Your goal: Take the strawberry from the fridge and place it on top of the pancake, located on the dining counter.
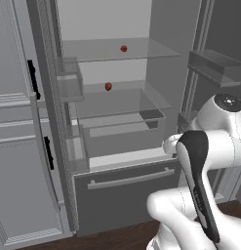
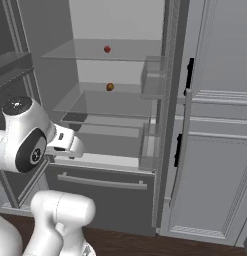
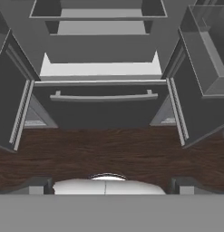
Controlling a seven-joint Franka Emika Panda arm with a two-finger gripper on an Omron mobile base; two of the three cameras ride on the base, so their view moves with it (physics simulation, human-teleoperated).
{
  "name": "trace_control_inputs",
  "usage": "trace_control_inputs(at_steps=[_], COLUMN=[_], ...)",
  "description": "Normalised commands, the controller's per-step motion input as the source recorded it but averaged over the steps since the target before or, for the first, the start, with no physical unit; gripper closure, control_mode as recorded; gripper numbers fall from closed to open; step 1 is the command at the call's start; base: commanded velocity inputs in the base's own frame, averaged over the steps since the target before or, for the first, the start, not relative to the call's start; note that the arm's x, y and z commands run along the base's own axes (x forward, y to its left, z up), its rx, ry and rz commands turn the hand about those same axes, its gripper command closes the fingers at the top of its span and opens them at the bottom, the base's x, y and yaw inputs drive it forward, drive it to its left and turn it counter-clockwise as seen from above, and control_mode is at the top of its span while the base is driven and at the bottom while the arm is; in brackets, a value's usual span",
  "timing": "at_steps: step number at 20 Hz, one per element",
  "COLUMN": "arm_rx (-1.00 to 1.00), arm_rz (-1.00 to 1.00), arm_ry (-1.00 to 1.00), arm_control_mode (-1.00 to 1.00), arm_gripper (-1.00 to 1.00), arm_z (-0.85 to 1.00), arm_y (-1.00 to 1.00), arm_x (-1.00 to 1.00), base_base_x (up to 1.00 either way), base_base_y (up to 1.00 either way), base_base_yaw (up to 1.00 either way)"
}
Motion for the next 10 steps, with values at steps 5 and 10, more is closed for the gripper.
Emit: trace_control_inputs(at_steps=[5,10], arm_rx=[0.00,0.00], arm_rz=[0.00,0.00], arm_ry=[0.00,0.00], arm_control_mode=[-1.00,-1.00], arm_gripper=[-1.00,-1.00], arm_z=[0.00,0.00], arm_y=[0.00,0.00], arm_x=[0.00,0.03], base_base_x=[0.00,0.00], base_base_y=[0.00,0.00], base_base_yaw=[0.00,0.00])
